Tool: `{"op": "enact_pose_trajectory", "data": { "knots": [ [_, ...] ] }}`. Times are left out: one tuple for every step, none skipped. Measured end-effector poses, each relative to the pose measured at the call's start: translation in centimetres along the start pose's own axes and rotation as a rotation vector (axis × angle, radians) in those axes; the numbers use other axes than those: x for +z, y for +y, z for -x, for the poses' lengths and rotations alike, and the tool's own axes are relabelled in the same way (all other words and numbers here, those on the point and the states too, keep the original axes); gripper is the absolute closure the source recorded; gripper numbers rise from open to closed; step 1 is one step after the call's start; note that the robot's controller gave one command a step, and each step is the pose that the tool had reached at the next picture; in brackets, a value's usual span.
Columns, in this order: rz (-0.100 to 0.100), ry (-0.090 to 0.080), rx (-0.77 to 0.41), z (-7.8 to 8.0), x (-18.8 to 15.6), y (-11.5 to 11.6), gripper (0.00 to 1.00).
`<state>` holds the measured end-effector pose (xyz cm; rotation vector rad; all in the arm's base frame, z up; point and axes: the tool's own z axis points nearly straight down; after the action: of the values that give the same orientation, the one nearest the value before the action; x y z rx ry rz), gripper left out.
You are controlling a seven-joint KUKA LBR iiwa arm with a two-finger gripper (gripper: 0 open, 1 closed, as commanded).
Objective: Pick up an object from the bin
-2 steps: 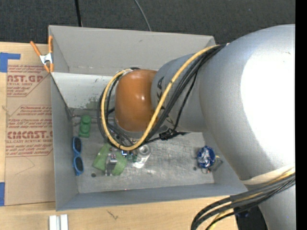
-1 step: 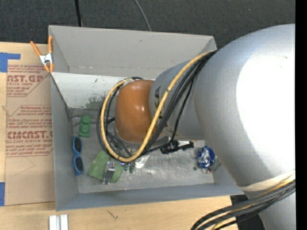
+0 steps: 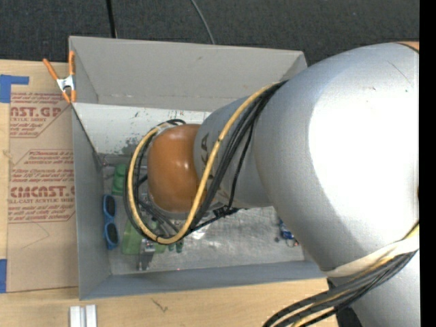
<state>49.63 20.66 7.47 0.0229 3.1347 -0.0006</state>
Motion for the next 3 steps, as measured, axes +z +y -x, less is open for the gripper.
{"op": "enact_pose_trajectory", "data": {
  "knots": [
    [0.003, -0.007, -0.181, 0.07, 0.06, 1.91, 0.00],
    [0.004, -0.006, -0.181, 0.10, -0.03, 1.93, 1.00],
    [0.002, 0.005, -0.181, 0.13, -0.65, 1.96, 1.00]
  ]
}}
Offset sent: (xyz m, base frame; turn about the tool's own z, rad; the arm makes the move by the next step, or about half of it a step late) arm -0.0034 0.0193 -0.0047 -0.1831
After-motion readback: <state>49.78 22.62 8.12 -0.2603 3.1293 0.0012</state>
